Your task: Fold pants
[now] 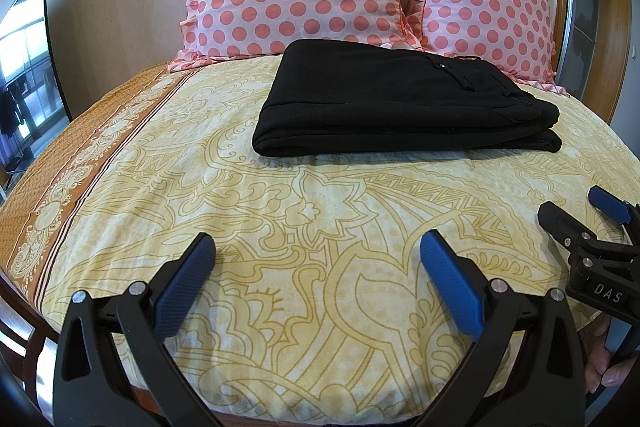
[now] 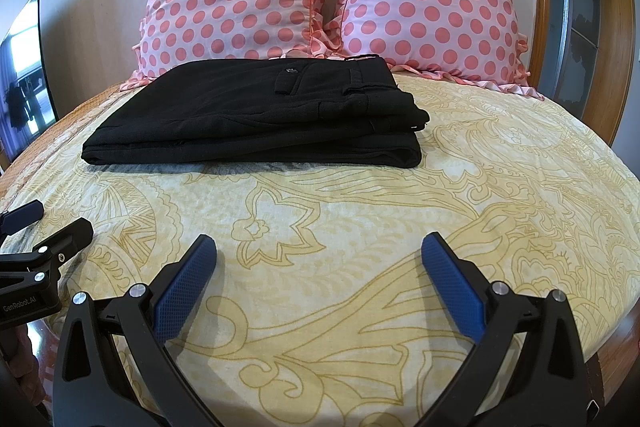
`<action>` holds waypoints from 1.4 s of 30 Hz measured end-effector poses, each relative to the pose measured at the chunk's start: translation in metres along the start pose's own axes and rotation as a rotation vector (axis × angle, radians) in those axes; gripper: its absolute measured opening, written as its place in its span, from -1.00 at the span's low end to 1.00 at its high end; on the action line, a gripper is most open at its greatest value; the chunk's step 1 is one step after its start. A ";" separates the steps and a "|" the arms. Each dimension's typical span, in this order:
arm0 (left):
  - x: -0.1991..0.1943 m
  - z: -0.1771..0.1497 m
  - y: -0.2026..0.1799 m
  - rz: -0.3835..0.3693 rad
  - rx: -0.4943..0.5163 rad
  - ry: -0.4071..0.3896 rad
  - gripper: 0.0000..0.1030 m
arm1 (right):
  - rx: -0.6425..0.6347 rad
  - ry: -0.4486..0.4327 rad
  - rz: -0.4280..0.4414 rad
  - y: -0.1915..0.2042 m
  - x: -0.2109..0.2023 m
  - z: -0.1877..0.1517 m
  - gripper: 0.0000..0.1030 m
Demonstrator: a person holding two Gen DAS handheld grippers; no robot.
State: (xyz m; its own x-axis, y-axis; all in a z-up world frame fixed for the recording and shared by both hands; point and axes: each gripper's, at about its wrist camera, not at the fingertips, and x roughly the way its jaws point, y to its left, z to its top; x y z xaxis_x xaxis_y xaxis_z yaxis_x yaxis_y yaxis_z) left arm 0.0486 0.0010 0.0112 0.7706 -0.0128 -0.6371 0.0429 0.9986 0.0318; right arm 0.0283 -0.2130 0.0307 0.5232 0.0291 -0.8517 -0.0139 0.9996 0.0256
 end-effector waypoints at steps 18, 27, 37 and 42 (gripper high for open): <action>0.000 0.000 0.000 0.000 0.000 0.000 0.97 | 0.000 0.000 0.000 0.000 0.000 0.000 0.97; 0.000 0.000 0.000 0.000 0.000 0.000 0.97 | 0.000 0.000 0.000 0.000 0.000 0.000 0.97; 0.001 0.002 0.000 0.000 0.002 0.025 0.97 | 0.000 0.000 0.000 0.000 0.000 0.000 0.97; 0.002 0.005 0.001 -0.009 0.004 0.049 0.97 | -0.001 0.000 0.000 0.000 0.000 0.000 0.97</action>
State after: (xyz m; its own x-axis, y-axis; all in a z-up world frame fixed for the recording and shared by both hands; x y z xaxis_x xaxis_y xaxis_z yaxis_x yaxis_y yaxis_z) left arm 0.0535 0.0013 0.0140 0.7385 -0.0190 -0.6740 0.0521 0.9982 0.0290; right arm 0.0286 -0.2129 0.0306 0.5229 0.0293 -0.8519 -0.0144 0.9996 0.0255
